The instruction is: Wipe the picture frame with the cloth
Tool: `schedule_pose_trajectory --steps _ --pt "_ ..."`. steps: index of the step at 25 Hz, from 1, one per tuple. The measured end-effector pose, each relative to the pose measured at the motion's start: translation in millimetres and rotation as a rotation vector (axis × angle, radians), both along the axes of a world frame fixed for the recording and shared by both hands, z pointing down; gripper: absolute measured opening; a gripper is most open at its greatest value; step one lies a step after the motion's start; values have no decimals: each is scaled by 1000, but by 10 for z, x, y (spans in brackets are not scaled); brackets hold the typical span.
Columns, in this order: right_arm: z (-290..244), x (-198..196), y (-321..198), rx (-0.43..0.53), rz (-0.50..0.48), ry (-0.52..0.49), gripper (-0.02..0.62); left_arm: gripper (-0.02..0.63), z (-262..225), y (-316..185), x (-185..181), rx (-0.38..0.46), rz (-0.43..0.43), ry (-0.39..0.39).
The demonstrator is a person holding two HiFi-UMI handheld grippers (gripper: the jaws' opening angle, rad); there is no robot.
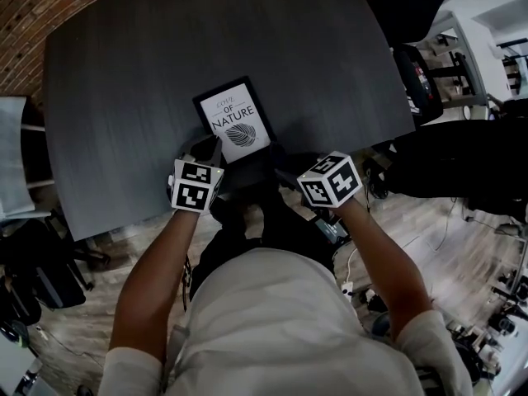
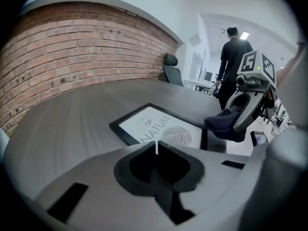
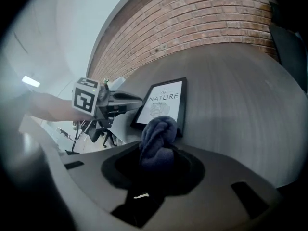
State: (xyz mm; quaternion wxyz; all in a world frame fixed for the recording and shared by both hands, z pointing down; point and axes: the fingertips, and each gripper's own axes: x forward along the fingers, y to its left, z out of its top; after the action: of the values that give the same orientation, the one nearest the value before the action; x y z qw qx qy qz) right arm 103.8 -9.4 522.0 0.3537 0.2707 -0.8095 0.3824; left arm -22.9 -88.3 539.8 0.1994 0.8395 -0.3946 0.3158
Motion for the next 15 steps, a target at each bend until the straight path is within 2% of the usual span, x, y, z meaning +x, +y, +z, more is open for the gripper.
schedule_pose_trajectory --steps 5,10,12,15 --pt "-68 -488 235 4 -182 -8 117 23 -73 -60 80 47 128 -5" --pt "83 -931 562 -65 -413 33 117 15 4 -8 190 56 229 -36" --pt "175 -1022 618 -90 -459 64 117 11 66 60 218 31 266 -58" --pt "286 -1079 549 -121 -447 113 117 9 105 111 235 26 297 -57"
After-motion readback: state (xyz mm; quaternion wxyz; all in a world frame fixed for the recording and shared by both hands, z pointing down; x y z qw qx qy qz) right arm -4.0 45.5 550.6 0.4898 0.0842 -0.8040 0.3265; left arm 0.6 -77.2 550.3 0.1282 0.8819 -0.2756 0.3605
